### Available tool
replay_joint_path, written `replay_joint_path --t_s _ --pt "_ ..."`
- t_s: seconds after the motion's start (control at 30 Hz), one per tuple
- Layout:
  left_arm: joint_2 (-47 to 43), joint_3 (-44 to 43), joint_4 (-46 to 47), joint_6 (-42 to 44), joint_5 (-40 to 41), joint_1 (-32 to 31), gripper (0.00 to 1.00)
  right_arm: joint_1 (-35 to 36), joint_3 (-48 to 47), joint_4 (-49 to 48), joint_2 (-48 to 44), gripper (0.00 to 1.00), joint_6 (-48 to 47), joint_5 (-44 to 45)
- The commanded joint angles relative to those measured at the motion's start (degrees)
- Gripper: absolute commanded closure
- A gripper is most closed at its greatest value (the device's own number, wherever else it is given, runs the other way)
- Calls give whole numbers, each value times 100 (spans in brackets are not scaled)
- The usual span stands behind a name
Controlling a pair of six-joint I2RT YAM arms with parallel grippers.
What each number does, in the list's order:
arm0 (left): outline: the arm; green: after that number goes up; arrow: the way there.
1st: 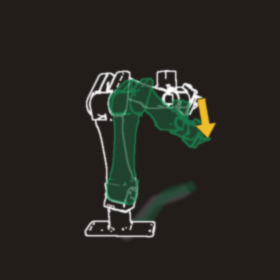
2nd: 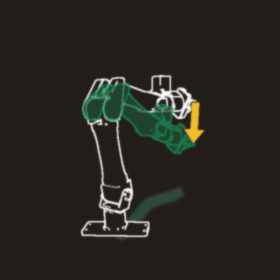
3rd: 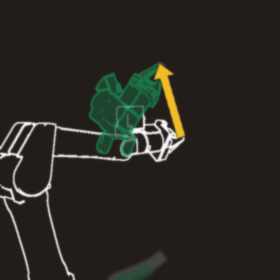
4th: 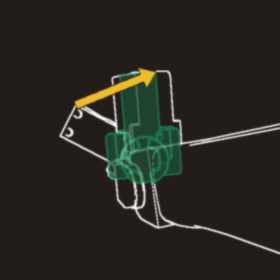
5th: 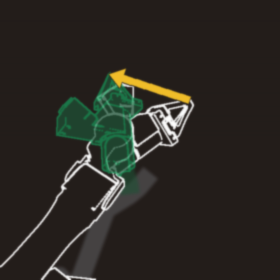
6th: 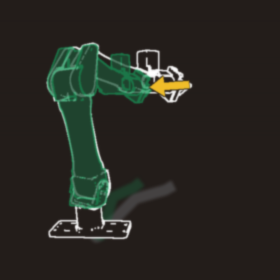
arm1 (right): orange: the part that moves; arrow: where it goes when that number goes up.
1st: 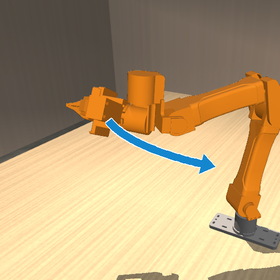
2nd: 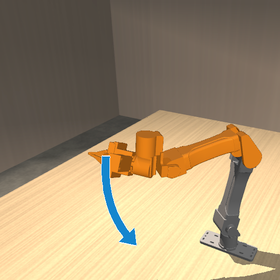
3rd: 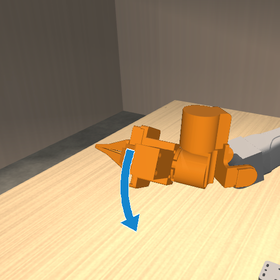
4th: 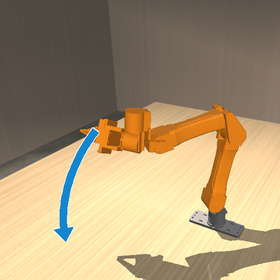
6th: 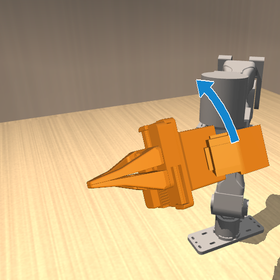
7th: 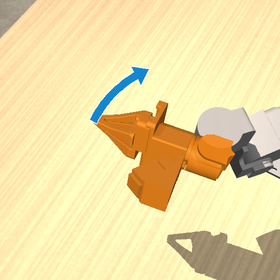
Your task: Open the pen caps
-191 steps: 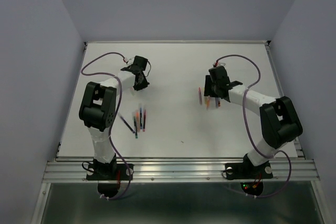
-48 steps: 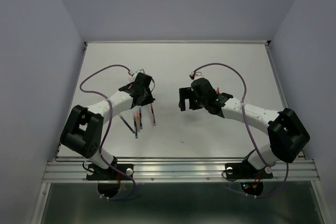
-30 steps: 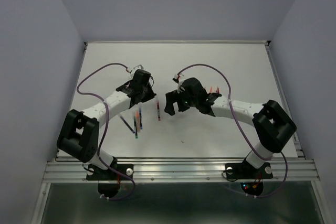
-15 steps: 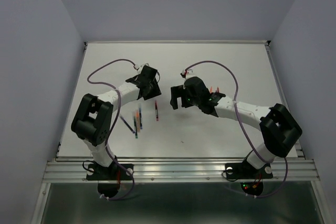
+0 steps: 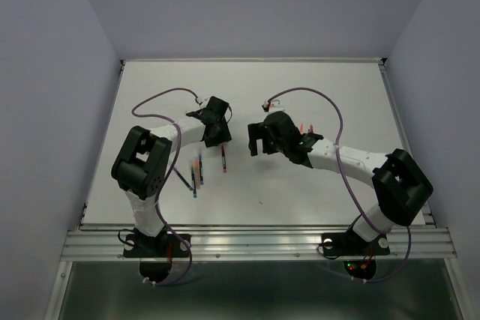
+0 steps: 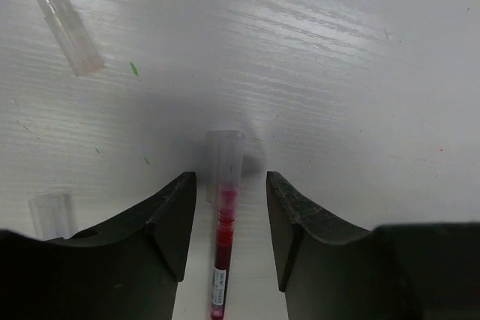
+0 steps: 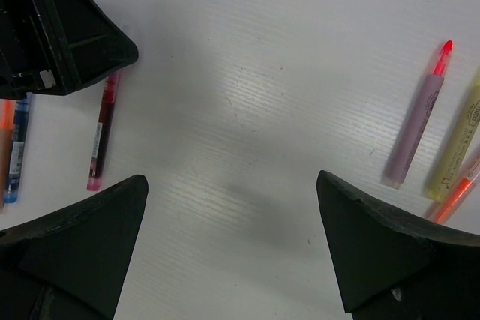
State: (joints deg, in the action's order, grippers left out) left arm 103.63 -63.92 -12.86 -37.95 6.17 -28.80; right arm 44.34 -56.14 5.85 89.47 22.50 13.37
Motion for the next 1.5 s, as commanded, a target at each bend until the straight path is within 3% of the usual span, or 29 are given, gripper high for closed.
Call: replay_joint_path --t_s 0.0,0.13,0.23,0.27,0.6,0.8,0.97,1.2,1.47 --pt "192 -147 -85 78 77 -73 48 40 50 -31 -176 0 53 280" --pt "289 -156 -94 60 68 -91 70 40 68 4 -193 0 88 342" --pt "271 -191 -102 86 77 -100 97 40 86 4 -220 0 70 342" --pt "236 -208 -102 130 86 -100 100 40 86 4 -228 0 61 316" --pt "-422 -209 -50 60 121 -135 100 40 42 -154 -185 0 -606 -1195" --pt "-327 -323 -199 60 156 -144 99 40 -11 -145 -123 0 -563 -933" --pt "-107 -437 -322 271 94 -161 73 40 7 -128 -70 0 -501 -827" --pt "218 -718 -488 315 244 -223 61 40 42 -101 -44 0 -492 -713" --pt "508 -771 -656 350 411 -258 57 40 77 -92 -79 0 -519 -563"
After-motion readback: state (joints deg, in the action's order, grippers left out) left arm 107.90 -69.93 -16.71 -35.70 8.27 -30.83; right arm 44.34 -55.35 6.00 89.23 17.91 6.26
